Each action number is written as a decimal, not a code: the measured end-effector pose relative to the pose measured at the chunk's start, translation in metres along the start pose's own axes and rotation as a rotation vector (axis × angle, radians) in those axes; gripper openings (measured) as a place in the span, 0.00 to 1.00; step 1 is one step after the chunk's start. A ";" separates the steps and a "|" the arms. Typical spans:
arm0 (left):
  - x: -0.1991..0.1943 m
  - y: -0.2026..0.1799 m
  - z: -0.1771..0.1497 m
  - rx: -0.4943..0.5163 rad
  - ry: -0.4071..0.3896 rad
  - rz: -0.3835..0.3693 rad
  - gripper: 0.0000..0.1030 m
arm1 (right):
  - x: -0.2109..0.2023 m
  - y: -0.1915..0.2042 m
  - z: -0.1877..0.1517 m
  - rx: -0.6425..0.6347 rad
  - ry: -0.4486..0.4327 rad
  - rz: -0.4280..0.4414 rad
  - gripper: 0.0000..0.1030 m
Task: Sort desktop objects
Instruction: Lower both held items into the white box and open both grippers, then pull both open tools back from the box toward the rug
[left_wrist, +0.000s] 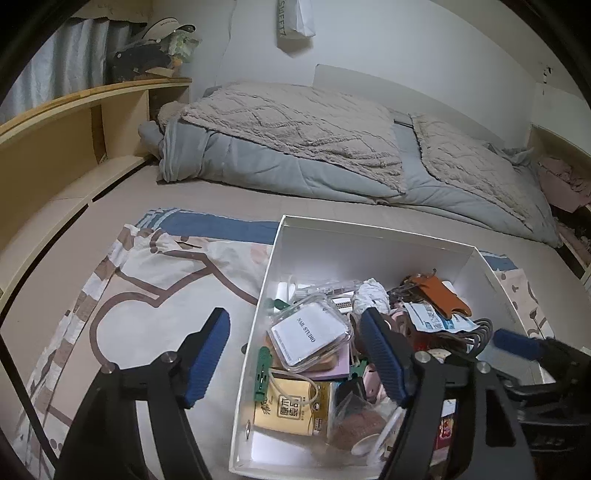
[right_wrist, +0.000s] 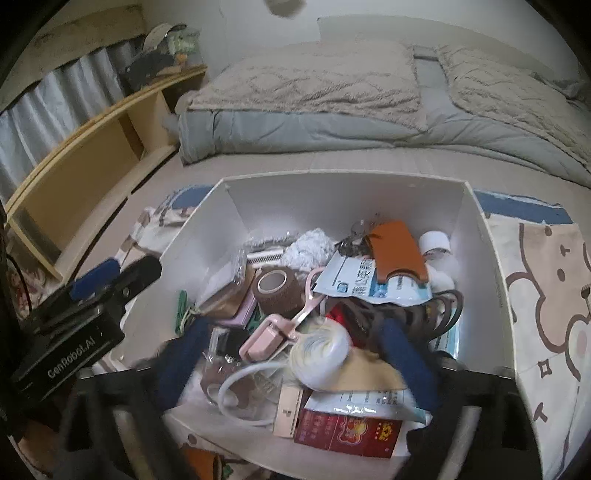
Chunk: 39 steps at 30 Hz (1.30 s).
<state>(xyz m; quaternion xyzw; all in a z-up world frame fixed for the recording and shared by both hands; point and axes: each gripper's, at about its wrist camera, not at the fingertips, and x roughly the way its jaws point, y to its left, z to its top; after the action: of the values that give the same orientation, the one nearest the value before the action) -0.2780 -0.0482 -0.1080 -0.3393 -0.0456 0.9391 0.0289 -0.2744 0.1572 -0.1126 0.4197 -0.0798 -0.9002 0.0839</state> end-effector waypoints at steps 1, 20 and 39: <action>0.000 0.000 0.000 0.004 -0.002 0.009 0.76 | -0.002 -0.001 0.001 0.006 -0.011 -0.005 0.97; -0.030 -0.010 0.000 0.029 -0.039 0.026 0.93 | -0.041 -0.017 -0.001 0.009 -0.109 -0.055 1.00; -0.076 -0.040 -0.001 0.044 -0.049 0.019 1.00 | -0.094 -0.016 -0.012 -0.050 -0.175 -0.109 1.00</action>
<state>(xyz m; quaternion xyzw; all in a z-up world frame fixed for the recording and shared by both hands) -0.2179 -0.0152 -0.0558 -0.3160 -0.0224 0.9481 0.0264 -0.2065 0.1922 -0.0539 0.3409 -0.0416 -0.9384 0.0379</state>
